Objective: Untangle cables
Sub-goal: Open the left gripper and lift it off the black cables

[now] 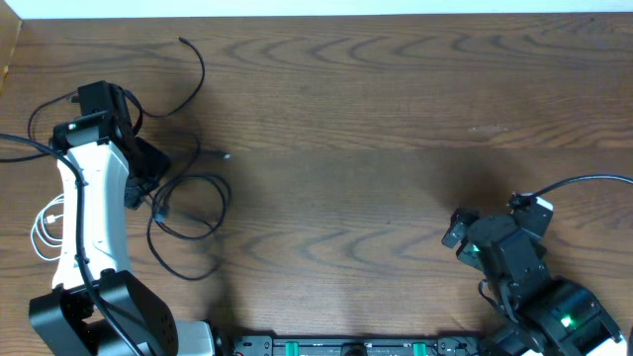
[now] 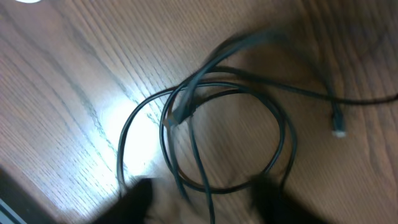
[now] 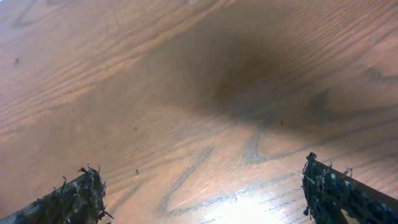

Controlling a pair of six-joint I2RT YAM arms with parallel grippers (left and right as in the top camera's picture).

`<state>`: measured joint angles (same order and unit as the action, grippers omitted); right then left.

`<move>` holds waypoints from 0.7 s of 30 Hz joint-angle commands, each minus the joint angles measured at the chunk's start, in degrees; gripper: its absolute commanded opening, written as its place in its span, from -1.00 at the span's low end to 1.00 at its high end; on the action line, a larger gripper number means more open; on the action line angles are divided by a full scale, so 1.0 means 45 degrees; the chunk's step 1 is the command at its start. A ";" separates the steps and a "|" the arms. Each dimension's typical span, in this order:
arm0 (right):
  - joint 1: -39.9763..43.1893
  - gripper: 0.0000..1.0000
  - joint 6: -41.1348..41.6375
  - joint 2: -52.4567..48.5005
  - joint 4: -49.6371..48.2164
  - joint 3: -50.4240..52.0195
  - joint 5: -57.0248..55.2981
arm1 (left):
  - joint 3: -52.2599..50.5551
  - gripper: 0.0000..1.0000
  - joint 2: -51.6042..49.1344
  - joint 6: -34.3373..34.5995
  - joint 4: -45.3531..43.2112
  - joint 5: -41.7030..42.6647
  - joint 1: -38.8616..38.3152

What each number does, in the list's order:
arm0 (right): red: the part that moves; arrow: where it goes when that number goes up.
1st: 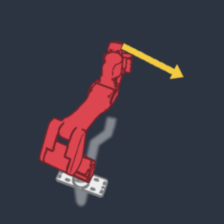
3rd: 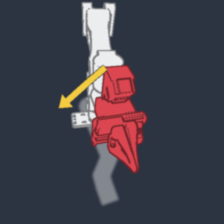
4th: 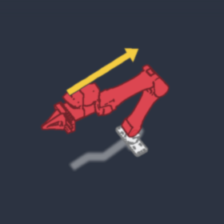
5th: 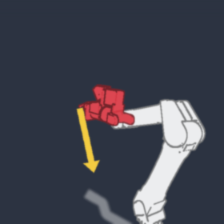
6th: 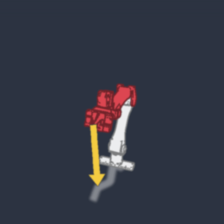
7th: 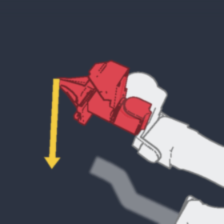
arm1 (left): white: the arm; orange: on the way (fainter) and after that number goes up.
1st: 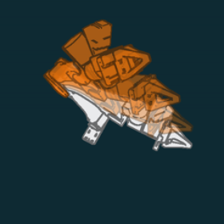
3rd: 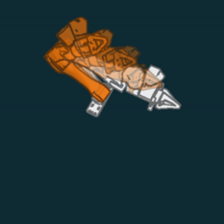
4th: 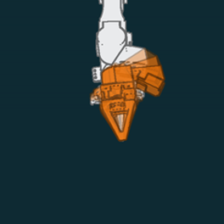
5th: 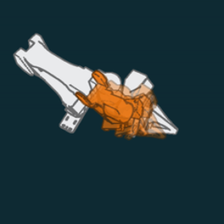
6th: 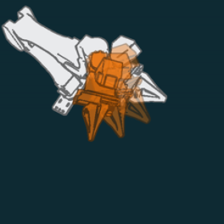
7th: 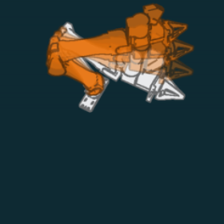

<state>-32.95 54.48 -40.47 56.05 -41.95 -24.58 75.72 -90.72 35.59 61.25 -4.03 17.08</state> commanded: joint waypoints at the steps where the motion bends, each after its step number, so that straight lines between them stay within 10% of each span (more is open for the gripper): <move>1: 0.0073 0.99 0.0126 -0.0272 0.0029 -0.0136 0.0175 | -0.0117 0.71 0.0015 0.0019 -0.0005 -0.0641 0.0053; 15: 0.0073 0.98 0.0126 -0.1180 0.0015 -0.0136 0.0359 | -0.0117 0.96 0.0015 -0.0228 0.0194 -0.0083 0.0185; 21: 0.0073 0.99 0.0131 -0.1452 -0.0058 -0.0136 0.0359 | -0.0117 0.96 0.0015 -0.2040 -0.0306 0.5071 0.0073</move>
<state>-32.95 54.48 -46.61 55.99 -41.95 -22.46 75.59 -90.72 33.52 61.06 4.12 17.82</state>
